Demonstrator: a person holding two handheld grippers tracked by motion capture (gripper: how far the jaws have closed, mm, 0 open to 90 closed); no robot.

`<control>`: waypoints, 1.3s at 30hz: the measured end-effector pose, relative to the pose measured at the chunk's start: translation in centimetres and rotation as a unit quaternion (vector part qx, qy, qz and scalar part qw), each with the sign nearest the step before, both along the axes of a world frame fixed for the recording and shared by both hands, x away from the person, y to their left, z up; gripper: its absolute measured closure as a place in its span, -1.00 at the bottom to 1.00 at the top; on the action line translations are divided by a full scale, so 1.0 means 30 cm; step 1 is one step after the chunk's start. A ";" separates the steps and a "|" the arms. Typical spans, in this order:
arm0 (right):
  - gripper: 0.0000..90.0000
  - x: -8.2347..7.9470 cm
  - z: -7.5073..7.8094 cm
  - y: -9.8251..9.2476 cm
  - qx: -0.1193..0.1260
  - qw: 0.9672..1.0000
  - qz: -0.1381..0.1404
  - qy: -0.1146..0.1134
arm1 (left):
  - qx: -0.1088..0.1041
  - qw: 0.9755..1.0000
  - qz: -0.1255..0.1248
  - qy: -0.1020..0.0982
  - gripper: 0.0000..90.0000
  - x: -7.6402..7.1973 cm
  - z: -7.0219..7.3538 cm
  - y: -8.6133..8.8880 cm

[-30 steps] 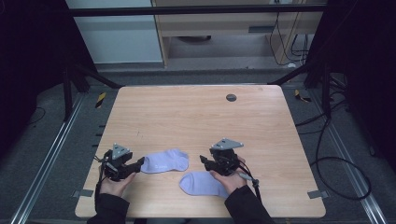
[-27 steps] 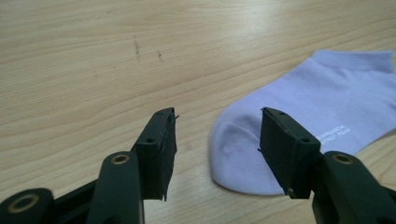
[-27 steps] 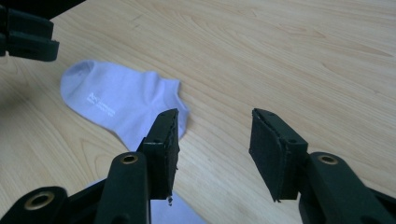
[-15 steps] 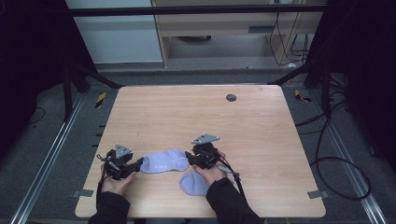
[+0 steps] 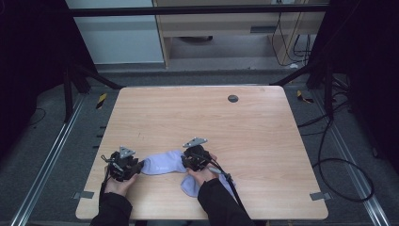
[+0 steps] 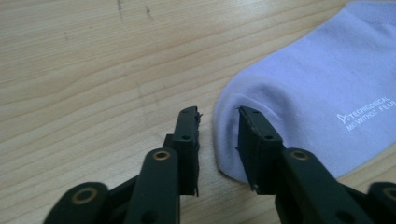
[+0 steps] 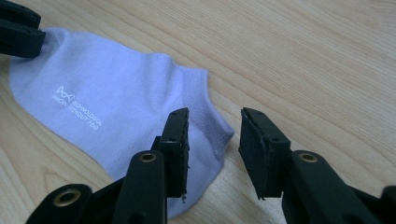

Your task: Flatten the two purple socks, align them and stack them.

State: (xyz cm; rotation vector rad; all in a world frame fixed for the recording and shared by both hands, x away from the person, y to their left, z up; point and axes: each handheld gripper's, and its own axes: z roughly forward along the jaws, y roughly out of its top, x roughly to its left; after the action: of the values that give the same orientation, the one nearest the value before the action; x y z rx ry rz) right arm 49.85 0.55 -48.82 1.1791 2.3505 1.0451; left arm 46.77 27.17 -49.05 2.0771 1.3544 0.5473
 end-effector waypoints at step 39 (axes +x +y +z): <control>0.92 -0.088 0.127 -0.104 0.051 0.999 0.011 -0.011 | -0.053 0.998 -0.034 -0.021 0.93 -0.076 0.141 -0.083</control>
State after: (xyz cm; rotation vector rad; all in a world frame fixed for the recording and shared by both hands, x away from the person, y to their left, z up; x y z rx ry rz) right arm 47.20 -2.56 -45.01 1.1732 2.3223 1.1912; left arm 44.48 24.69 -44.82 2.0071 1.2575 0.4761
